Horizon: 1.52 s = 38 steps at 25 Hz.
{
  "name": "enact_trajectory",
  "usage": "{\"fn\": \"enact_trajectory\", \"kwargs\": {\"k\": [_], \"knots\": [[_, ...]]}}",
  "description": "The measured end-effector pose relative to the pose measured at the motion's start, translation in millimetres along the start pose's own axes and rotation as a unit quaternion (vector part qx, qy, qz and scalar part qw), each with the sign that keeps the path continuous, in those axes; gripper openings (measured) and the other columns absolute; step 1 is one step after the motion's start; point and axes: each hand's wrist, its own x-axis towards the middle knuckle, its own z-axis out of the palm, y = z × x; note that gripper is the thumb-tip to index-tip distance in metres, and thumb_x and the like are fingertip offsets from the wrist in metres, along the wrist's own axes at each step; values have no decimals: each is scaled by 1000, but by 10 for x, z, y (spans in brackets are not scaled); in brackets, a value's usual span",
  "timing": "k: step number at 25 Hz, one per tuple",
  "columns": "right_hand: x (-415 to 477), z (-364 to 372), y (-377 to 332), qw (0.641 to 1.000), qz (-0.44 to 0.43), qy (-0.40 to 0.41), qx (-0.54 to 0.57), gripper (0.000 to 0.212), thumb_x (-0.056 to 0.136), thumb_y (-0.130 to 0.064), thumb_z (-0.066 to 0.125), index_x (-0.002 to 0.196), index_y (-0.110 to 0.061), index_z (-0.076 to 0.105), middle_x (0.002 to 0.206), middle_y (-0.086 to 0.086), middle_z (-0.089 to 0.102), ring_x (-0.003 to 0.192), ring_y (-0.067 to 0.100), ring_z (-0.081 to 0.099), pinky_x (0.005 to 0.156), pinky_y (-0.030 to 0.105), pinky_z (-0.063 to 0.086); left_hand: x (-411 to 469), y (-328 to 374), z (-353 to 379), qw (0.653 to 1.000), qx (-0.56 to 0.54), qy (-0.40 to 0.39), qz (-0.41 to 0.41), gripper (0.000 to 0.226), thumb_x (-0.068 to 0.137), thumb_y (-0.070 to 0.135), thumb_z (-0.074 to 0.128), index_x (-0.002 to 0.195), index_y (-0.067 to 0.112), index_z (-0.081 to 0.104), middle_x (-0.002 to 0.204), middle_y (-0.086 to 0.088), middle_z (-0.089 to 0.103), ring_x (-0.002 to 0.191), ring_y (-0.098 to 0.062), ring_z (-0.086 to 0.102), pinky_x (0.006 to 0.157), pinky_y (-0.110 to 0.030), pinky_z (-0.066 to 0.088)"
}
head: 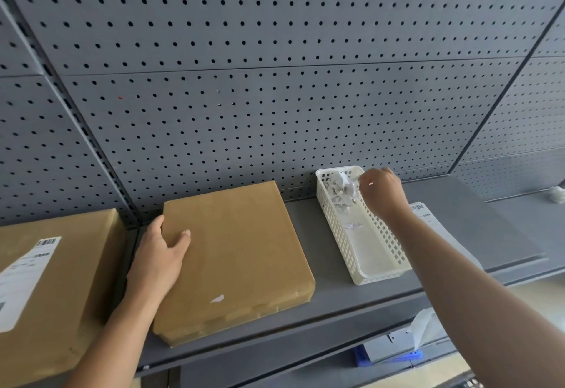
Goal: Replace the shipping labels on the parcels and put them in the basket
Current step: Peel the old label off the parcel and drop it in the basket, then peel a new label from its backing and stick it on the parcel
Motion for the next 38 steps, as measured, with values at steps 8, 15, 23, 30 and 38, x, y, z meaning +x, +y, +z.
{"fn": "enact_trajectory", "kwargs": {"k": [8,15,23,30,38], "knots": [[-211,-572,329,997,51,45,33,31,93,-6,45,116,-10,66,117,9,63,108,26,57,87,27,40,-125,202,-52,999,35,19,23,61,103,41,52,157,22,31,158,-8,40,140,-37,42,108,-60,41],[-584,-996,846,988,126,81,34,26,88,-8,47,106,-8,66,112,9,64,101,28,58,85,35,48,-342,830,152,985,71,50,151,57,103,32,54,155,17,36,157,-13,40,142,-37,39,109,-62,39],[-877,-1209,1457,981,181,62,14,29,87,-10,49,110,-13,68,111,9,65,104,28,60,85,28,42,-777,1617,1049,964,22,-45,263,52,102,33,53,151,20,42,155,-3,46,138,-26,47,110,-48,42],[-1119,-1195,1951,980,200,12,12,28,88,-13,48,109,-16,67,110,8,64,103,28,60,86,29,44,-1225,2083,1887,942,18,-130,308,51,103,33,53,151,21,43,155,1,45,141,-19,43,108,-38,39],[-1280,-929,2192,976,200,-92,10,38,94,-39,58,126,-19,56,117,3,51,109,25,54,89,35,47,-1637,2396,2601,912,22,-188,364,49,102,28,55,149,19,45,148,4,52,138,-14,45,107,-34,41]]}}
